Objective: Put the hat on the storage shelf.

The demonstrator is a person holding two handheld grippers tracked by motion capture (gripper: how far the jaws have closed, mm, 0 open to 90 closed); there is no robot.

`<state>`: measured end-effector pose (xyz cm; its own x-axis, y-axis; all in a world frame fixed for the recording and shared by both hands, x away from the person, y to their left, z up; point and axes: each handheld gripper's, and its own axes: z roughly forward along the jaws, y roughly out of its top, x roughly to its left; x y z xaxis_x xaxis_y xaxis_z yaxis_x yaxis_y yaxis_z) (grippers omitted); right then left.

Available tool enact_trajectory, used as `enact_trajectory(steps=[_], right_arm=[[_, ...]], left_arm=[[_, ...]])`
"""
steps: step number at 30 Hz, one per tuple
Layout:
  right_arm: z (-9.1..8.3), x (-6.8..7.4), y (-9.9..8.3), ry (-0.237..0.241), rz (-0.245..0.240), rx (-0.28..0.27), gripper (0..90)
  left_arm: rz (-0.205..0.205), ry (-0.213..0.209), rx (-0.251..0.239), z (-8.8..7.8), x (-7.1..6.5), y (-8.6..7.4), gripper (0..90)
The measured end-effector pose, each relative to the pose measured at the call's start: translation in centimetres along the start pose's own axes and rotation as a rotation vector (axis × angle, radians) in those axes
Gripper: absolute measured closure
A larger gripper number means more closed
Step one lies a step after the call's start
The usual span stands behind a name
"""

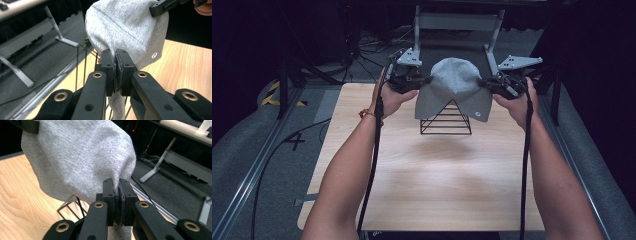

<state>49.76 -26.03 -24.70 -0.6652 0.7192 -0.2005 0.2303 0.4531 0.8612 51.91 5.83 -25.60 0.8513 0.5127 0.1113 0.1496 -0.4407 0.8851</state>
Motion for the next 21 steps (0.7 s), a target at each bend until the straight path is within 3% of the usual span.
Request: enact_trajectory(steps=[8,13,18,21], right_arm=[[2.0,0.0,-2.5,0.045,0.027,0.022,84.9],[2.9,0.2,-4.0,0.058,0.039,0.026,84.9],[3.8,0.6,-5.4,0.061,0.042,0.061,84.9],[4.4,0.8,-6.3,0.068,0.056,0.074,84.9]], left_arm=[[-0.026,-0.019,0.017,1.9,0.3,-2.7,85.5],[-0.04,-0.028,0.01,2.8,-0.2,-4.5,85.4],[-0.018,-0.021,0.043,3.7,-0.9,-6.0,85.3],[-0.041,-0.036,0.04,4.2,-1.1,-6.8,85.2]])
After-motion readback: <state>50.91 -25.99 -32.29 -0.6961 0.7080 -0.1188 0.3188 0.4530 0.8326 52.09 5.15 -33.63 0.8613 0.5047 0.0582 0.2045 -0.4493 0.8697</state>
